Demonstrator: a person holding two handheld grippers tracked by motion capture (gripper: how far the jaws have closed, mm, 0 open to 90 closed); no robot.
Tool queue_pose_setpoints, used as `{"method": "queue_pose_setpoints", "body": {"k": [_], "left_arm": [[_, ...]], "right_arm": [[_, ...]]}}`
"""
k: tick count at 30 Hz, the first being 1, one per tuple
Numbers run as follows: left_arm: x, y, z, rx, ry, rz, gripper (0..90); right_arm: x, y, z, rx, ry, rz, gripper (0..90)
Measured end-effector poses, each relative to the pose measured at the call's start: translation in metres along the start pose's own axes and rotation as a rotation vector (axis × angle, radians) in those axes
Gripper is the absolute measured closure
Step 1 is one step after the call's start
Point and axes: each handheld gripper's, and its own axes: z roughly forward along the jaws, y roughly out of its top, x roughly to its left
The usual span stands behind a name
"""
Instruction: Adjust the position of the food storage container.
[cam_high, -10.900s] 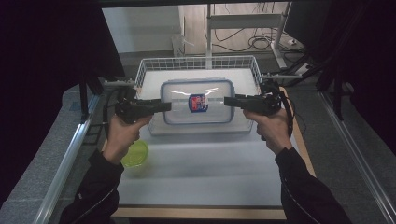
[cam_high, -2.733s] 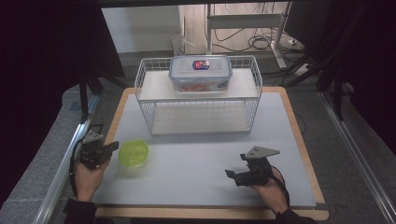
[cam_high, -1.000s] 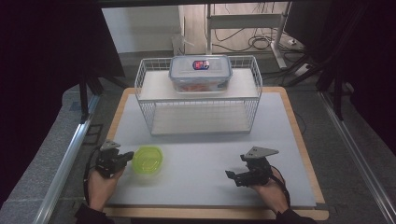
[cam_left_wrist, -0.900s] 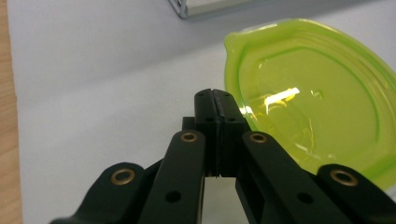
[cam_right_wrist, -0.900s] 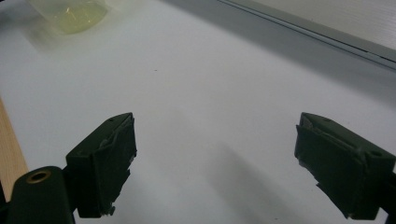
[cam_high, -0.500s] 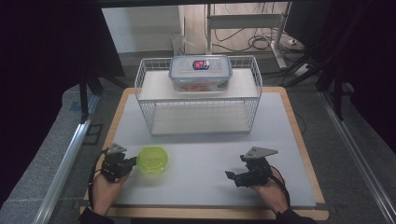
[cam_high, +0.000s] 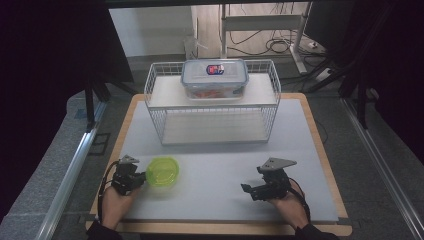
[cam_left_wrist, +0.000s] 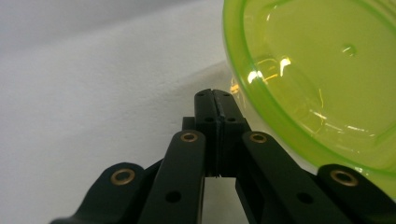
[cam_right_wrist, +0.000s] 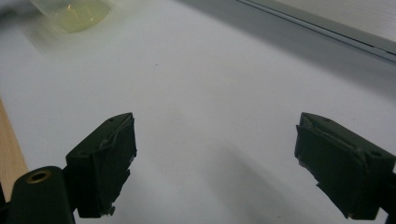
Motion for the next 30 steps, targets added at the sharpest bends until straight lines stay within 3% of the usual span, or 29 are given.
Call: {"method": "queue_pose_setpoints", "body": {"k": [11,20,30], "left_arm": [[-0.009,0.003,0.011,0.029,-0.036,0.018,90.0],[-0.036,0.017,0.027,0.05,-0.075,0.091,90.0],[-0.06,0.031,0.043,0.054,-0.111,0.139,90.0]], "right_arm": [[0.0,0.0,0.001,0.003,0.001,0.001,12.4],[-0.001,-0.001,0.003,0.013,-0.006,0.015,12.4],[-0.003,-0.003,0.005,0.026,-0.014,0.012,12.0]]}}
